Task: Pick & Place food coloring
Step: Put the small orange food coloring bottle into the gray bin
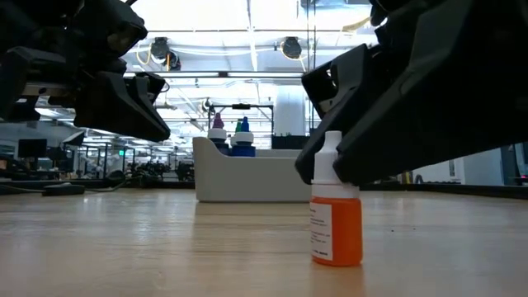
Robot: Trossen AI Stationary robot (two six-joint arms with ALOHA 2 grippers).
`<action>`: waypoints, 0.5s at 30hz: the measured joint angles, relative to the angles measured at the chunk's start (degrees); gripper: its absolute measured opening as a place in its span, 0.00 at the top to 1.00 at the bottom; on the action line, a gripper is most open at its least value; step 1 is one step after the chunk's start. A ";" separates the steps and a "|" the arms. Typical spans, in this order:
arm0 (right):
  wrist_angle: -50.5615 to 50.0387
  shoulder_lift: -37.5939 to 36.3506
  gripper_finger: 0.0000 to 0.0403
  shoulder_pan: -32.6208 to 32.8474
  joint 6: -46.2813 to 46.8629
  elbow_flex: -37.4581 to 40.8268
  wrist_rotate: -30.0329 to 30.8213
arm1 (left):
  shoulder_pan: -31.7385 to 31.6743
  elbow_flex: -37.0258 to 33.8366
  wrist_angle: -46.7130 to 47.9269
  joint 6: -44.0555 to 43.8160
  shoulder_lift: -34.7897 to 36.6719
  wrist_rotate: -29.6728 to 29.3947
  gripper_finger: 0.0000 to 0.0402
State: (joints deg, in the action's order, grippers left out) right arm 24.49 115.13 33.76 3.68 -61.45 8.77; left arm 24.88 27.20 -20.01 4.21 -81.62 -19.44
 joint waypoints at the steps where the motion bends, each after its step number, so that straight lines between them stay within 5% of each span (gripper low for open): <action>1: -0.06 -0.02 0.84 0.00 0.02 0.00 0.00 | 0.00 0.00 0.00 0.00 0.00 0.00 0.89; 10: -3.95 -5.06 0.89 -1.04 -6.03 -0.62 0.45 | 0.00 0.02 0.02 0.03 0.00 -0.02 0.89; 15: -14.56 -15.63 0.89 -2.89 -6.49 -0.85 12.43 | 0.00 0.02 0.02 0.04 0.00 -0.01 0.89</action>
State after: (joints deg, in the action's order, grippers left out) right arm 9.93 99.51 30.87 -2.81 -62.30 21.20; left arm 24.88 27.22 -19.99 4.24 -81.62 -19.46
